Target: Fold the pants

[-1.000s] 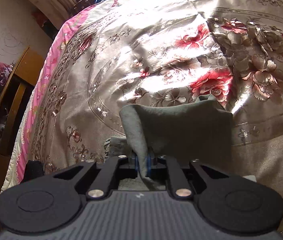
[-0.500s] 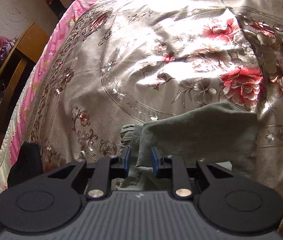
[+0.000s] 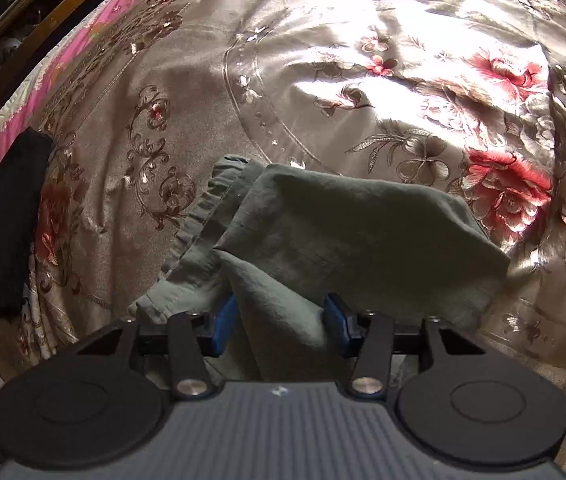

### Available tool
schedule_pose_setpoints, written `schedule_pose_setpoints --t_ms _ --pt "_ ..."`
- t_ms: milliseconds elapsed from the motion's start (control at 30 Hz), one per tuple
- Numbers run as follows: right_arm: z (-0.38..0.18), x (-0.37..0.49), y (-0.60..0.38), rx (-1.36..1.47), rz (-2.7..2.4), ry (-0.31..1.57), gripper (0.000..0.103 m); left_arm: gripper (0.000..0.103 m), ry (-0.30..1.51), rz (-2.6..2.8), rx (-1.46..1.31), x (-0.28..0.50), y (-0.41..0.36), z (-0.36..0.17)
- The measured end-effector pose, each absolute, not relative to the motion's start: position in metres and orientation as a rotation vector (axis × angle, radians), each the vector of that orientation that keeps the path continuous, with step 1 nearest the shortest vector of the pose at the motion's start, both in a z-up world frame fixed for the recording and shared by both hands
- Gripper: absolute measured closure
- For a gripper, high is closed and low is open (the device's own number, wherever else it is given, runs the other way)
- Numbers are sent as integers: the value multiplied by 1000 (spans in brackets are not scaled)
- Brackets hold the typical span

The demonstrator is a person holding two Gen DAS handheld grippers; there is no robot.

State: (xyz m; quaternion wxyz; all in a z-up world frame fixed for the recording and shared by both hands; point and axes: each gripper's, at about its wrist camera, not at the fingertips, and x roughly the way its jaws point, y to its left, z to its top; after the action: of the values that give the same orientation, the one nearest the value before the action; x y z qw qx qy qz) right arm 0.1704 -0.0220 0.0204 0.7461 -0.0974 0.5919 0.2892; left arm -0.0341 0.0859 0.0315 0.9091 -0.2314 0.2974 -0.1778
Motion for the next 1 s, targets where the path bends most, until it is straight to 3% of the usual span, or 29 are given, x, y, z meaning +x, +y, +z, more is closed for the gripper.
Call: schedule_pose_setpoints --t_ms 133,300,467,667,1000 --pt "36 143 -30 -10 791 1397 56 27 565 -357 -379 -53 80 41" --pt "68 117 -22 20 875 1262 58 26 540 -380 -240 -62 57 46" --pt "51 149 -9 -36 633 1163 56 26 602 -316 -225 -47 49 42" --pt "21 173 13 -94 472 1191 58 25 786 -223 -295 -14 53 19" --pt "5 177 17 -117 423 1233 58 26 826 -232 -276 -7 44 8"
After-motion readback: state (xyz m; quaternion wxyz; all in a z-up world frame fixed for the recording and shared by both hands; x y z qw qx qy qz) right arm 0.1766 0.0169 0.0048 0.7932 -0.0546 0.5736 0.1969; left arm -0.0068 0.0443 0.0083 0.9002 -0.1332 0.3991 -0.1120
